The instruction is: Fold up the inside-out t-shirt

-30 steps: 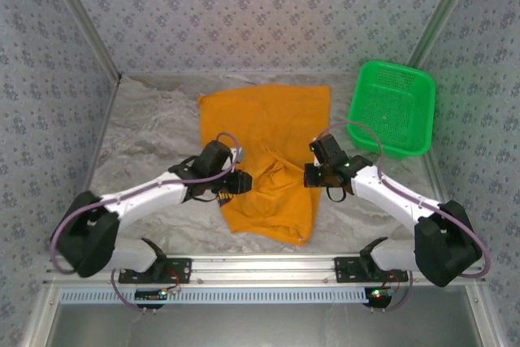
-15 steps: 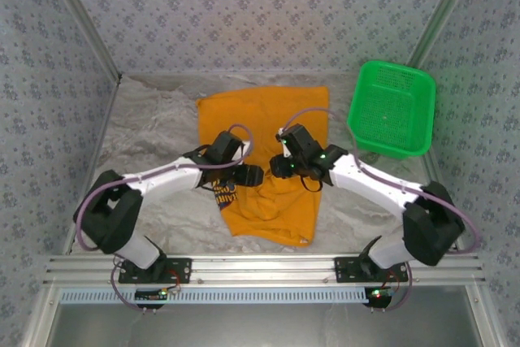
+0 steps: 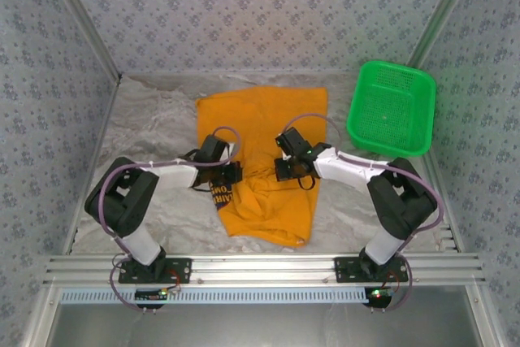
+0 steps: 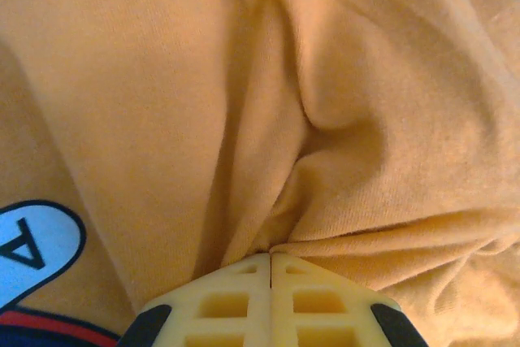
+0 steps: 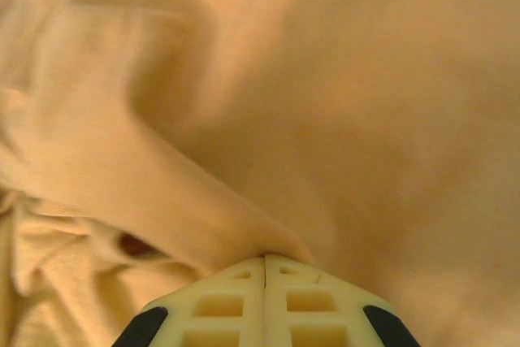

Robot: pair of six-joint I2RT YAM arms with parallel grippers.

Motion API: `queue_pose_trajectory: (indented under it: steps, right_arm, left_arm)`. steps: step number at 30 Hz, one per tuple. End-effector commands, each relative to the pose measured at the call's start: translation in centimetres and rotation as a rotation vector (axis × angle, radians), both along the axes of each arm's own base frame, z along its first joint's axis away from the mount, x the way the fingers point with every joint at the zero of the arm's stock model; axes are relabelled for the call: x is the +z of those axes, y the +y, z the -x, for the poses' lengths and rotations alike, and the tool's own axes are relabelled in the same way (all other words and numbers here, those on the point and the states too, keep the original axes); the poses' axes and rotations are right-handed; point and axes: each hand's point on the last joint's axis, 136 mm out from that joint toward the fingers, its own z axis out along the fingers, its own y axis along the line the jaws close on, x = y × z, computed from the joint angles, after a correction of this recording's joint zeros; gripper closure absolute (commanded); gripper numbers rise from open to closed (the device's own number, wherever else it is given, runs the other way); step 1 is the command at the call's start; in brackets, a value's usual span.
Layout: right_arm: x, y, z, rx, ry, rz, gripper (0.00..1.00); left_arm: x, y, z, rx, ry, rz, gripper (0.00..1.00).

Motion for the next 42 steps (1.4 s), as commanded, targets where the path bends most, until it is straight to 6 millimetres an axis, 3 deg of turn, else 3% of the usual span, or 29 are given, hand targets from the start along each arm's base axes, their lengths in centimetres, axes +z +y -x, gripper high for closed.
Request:
queue_pose_trajectory:
  steps: [1, 4, 8, 12, 19, 23, 34, 42]
  right_arm:
    - [-1.2, -2.5, 1.1, -0.002, 0.03, 0.057, 1.0]
    - [-0.8, -1.7, 1.9, 0.073, 0.048, 0.002, 1.0]
    - [3.1, 1.5, 2.2, 0.212, -0.044, -0.072, 0.88]
    - [6.3, 5.1, 2.4, 0.3, -0.151, -0.124, 0.77]
    - [4.4, 7.6, 1.1, 0.318, -0.167, -0.107, 0.63]
    - [3.3, 6.8, 0.2, 0.296, -0.177, -0.025, 0.54]
    - [1.8, 5.2, -1.7, 0.179, -0.182, 0.003, 0.57]
    - [1.8, 5.3, -1.6, 0.362, -0.232, 0.064, 0.61]
  left_arm:
    - [0.4, 0.8, -0.4, 0.083, -0.003, 0.105, 1.0]
    - [0.9, 0.2, 0.4, 0.034, 0.02, 0.186, 0.97]
    - [1.5, -1.0, 1.2, -0.041, 0.028, 0.203, 0.92]
    - [2.6, -1.9, 1.5, -0.063, 0.038, 0.258, 0.99]
    - [3.0, -2.9, 2.0, -0.079, 0.087, 0.295, 1.0]
    - [2.5, -3.0, 2.2, -0.092, 0.109, 0.296, 1.0]
    - [2.5, -3.6, 2.0, -0.107, 0.123, 0.342, 1.0]
    - [1.9, -3.1, 1.5, -0.072, 0.136, 0.373, 1.0]
